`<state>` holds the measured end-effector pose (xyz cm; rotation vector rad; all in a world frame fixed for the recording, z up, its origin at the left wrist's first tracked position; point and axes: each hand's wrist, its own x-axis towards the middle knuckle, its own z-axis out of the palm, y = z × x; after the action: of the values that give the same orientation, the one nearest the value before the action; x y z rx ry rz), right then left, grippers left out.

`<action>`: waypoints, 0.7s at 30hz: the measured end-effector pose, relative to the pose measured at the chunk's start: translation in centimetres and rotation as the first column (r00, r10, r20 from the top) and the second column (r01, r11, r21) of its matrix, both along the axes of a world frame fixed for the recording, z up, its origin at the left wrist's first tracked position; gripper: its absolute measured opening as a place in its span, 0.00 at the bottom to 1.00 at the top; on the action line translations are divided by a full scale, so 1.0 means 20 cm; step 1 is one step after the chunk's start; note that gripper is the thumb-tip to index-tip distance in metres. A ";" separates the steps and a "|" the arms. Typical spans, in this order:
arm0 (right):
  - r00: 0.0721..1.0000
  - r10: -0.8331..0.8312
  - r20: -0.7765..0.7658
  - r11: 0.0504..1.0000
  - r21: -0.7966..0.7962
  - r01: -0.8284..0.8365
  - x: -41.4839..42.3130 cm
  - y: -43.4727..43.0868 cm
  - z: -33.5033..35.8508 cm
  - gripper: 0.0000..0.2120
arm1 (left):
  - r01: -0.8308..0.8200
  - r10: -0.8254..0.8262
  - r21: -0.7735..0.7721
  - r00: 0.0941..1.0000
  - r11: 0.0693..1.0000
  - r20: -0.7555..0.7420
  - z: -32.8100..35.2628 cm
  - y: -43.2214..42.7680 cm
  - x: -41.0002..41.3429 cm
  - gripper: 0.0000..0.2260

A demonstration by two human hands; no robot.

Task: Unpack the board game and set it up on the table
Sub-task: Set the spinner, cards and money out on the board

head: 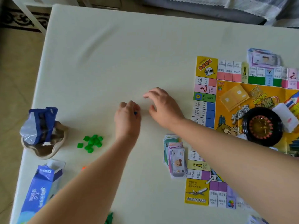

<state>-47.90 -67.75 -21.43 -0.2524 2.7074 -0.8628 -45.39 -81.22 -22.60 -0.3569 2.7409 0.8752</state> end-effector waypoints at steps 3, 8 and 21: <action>0.990 -0.129 -0.049 0.990 0.050 0.131 0.07 0.18 0.02 0.18 | 0.029 -0.032 0.114 0.999 0.993 0.026 0.00 0.18 0.07 0.10; 0.986 -0.144 0.089 0.980 0.147 0.130 0.24 0.38 0.02 0.24 | 0.105 -0.112 0.175 0.993 0.979 0.032 0.03 0.36 0.12 0.17; 0.973 -0.194 0.128 0.978 0.096 0.183 0.33 0.37 0.04 0.26 | 0.028 -0.042 0.191 0.997 0.981 0.071 0.07 0.34 0.27 0.19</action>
<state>-41.37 -60.44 -20.58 0.0812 2.6610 -0.7831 -40.01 -74.46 -21.19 -0.2974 2.5611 1.0809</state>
